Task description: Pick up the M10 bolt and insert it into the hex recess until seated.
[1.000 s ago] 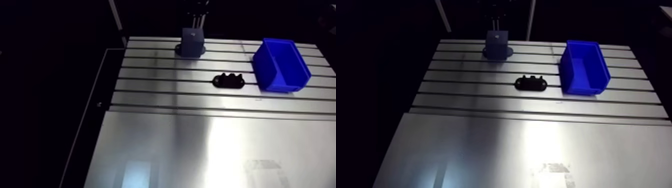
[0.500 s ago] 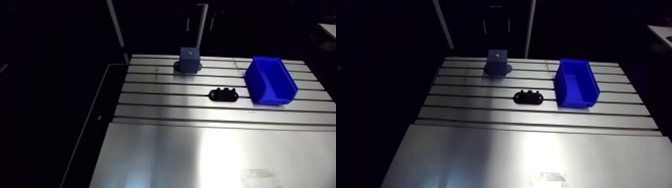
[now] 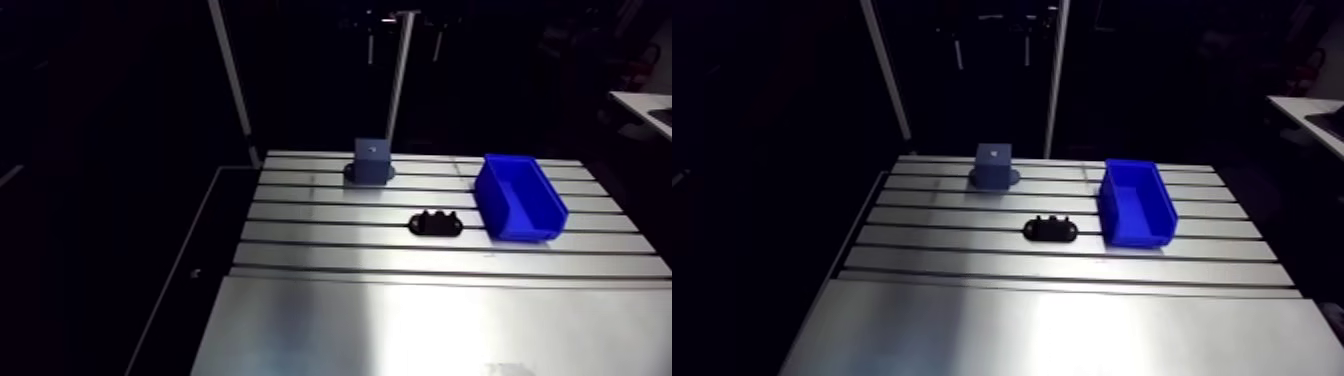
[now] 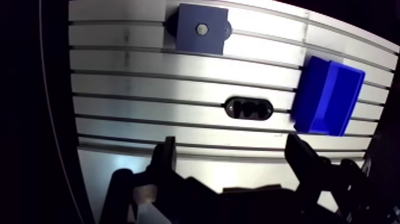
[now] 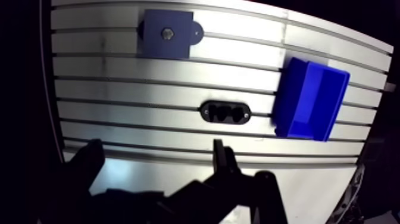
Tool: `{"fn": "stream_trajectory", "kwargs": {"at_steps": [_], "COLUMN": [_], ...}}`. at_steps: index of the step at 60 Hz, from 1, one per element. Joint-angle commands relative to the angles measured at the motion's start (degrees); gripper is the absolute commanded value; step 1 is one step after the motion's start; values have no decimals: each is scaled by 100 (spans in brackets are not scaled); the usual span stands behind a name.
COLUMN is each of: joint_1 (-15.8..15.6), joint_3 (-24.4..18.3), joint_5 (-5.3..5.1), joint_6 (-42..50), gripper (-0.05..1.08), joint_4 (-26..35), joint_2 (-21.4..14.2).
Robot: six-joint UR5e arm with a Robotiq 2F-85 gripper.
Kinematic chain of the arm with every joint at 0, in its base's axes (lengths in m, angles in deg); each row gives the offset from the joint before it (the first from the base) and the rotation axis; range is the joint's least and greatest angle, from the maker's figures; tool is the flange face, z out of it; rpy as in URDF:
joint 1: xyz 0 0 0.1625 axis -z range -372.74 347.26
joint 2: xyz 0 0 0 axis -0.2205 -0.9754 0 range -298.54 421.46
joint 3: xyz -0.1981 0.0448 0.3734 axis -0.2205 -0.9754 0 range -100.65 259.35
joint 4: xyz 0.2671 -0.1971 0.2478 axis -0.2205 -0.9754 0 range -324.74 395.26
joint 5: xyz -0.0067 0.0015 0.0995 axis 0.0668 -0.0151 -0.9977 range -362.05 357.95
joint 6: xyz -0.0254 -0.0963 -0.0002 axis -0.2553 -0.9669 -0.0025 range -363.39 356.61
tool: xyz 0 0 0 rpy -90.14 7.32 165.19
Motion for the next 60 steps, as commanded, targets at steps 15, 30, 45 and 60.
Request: {"fn": "stream_trajectory", "kwargs": {"at_steps": [15, 30, 45, 60], "joint_1": [1, -6, 10, 47], "joint_3": [677, 652, 659, 683], "joint_5": [-7, 2, 10, 10], "joint_6": [-9, -16, -18, -35], "gripper": [1, 1, 1, 1], "joint_4": [62, 175, 486, 746], "joint_2": [-889, -1068, -1159, -1323]}}
